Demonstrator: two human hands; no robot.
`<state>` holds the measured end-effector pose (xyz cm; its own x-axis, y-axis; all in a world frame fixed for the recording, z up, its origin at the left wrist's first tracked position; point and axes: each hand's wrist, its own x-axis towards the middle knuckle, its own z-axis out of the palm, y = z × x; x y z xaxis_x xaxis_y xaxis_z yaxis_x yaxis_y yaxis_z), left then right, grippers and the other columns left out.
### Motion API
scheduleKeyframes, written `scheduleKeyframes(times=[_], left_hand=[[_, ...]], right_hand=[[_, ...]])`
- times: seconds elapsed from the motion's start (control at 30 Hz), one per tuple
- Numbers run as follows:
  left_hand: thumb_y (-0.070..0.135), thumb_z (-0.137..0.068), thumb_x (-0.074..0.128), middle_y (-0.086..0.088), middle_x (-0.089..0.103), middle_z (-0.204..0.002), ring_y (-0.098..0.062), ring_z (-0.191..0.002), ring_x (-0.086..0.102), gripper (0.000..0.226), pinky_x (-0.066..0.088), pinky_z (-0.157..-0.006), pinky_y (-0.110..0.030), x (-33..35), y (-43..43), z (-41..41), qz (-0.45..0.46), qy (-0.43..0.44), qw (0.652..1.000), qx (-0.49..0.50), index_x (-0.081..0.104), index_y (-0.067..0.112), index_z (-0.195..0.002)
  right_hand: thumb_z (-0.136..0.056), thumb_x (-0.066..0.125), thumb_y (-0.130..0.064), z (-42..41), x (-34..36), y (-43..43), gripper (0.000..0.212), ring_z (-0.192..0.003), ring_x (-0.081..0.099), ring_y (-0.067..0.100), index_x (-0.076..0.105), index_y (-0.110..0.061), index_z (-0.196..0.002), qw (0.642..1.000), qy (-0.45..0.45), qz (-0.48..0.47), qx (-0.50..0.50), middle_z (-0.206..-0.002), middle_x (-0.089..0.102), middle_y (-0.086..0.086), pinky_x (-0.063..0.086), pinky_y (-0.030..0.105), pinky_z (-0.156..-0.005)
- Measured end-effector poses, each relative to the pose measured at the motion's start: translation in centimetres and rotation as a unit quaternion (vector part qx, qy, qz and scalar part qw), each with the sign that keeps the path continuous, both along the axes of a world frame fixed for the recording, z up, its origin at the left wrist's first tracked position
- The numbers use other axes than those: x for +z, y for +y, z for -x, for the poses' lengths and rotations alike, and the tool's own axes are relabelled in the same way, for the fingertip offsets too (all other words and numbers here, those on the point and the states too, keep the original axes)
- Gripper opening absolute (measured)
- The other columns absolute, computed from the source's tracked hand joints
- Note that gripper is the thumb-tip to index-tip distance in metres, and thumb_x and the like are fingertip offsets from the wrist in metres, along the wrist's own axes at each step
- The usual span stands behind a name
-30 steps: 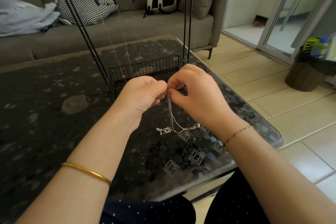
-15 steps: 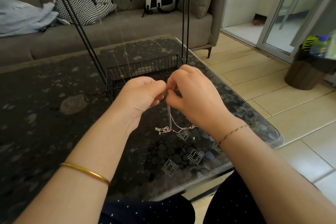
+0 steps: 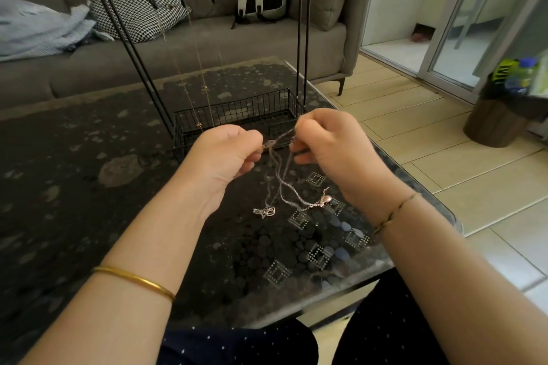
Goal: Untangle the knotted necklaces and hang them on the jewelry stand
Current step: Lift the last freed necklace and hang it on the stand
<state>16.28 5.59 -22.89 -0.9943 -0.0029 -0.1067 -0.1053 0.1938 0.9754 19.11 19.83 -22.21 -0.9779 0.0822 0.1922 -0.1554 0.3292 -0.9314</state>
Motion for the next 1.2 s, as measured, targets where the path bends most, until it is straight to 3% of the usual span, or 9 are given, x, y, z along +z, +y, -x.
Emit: scheduleKeyframes(times=[0.1, 0.17, 0.33, 0.47, 0.77, 0.9, 1.07, 1.2], left_hand=[[0.004, -0.085, 0.056, 0.001, 0.058, -0.065, -0.010, -0.070, 0.057, 0.024, 0.049, -0.071, -0.025, 0.2, 0.1, -0.1, -0.049, -0.029, 0.998, -0.006, 0.057, 0.014, -0.063], [0.004, -0.085, 0.055, 0.001, 0.058, -0.064, -0.010, -0.066, 0.058, 0.023, 0.048, -0.066, -0.024, 0.3, 0.3, -0.2, -0.074, -0.041, 0.996, -0.008, 0.057, 0.014, -0.065], [0.001, -0.085, 0.049, 0.001, 0.064, -0.072, -0.006, -0.059, 0.056, 0.019, 0.040, -0.054, -0.020, 0.6, 0.3, -0.4, -0.086, -0.051, 0.995, -0.003, 0.055, 0.012, -0.072], [-0.001, -0.084, 0.043, -0.002, 0.065, -0.074, -0.006, -0.052, 0.051, 0.019, 0.035, -0.046, -0.018, 0.7, 0.4, -0.4, -0.112, -0.056, 0.992, 0.000, 0.050, 0.012, -0.073], [0.000, -0.087, 0.040, 0.001, 0.062, -0.068, -0.006, -0.053, 0.051, 0.017, 0.037, -0.047, -0.019, 0.6, 0.7, -0.5, -0.106, -0.056, 0.993, 0.011, 0.050, 0.011, -0.079], [0.001, -0.089, 0.037, 0.000, 0.060, -0.069, -0.007, -0.053, 0.050, 0.018, 0.035, -0.046, -0.020, 0.6, 0.8, -0.6, -0.114, -0.068, 0.991, 0.007, 0.048, 0.013, -0.080], [0.006, -0.089, 0.036, 0.001, 0.051, -0.066, -0.010, -0.057, 0.047, 0.019, 0.040, -0.054, -0.024, 0.5, 0.8, -0.5, -0.072, -0.057, 0.995, 0.038, 0.046, 0.016, -0.077], [0.007, -0.091, 0.035, 0.006, 0.044, -0.051, -0.010, -0.056, 0.048, 0.019, 0.050, -0.062, -0.028, 0.5, 0.5, -0.3, -0.098, -0.064, 0.990, 0.076, 0.048, 0.016, -0.080]], right_hand=[[-0.089, 0.045, -0.009, 0.1, -0.3, 0.0, 0.023, -0.074, 0.056, 0.021, 0.056, 0.009, -0.079, 0.998, -0.036, 0.054, -0.005, -0.076, 0.058, 0.009, 0.054, 0.046, -0.080], [-0.090, 0.042, -0.007, 0.2, -0.3, -0.1, 0.020, -0.079, 0.061, 0.020, 0.054, -0.002, -0.075, 0.987, -0.056, 0.148, 0.002, -0.081, 0.062, 0.007, 0.054, 0.041, -0.082], [-0.091, 0.037, -0.005, 0.8, -0.4, 0.3, 0.024, -0.075, 0.067, 0.020, 0.048, -0.013, -0.071, 0.922, -0.107, 0.371, 0.008, -0.075, 0.064, 0.003, 0.054, 0.036, -0.080], [-0.090, 0.037, -0.005, 1.0, -0.5, 0.2, 0.023, -0.061, 0.063, 0.016, 0.045, -0.012, -0.071, 0.895, -0.134, 0.425, 0.005, -0.065, 0.055, 0.002, 0.054, 0.032, -0.070], [-0.092, 0.034, 0.001, 1.1, -0.6, 0.1, 0.020, -0.050, 0.041, 0.012, 0.040, -0.009, -0.075, 0.846, -0.156, 0.510, 0.003, -0.057, 0.031, 0.000, 0.053, 0.032, -0.063], [-0.094, 0.037, -0.001, 1.0, -0.6, 0.0, 0.016, -0.042, 0.023, 0.007, 0.044, -0.011, -0.085, 0.888, -0.168, 0.428, -0.014, -0.057, 0.024, -0.003, 0.034, 0.021, -0.042], [-0.095, 0.040, -0.006, 0.6, -0.8, -0.2, 0.016, -0.042, 0.029, 0.007, 0.054, -0.010, -0.088, 0.960, -0.168, 0.224, -0.005, -0.061, 0.032, -0.002, 0.030, 0.021, -0.042], [-0.094, 0.044, -0.011, 0.5, -1.1, -0.2, 0.017, -0.052, 0.038, 0.010, 0.058, -0.013, -0.085, 0.988, -0.148, 0.029, -0.023, -0.063, 0.043, -0.002, 0.037, 0.026, -0.051]])
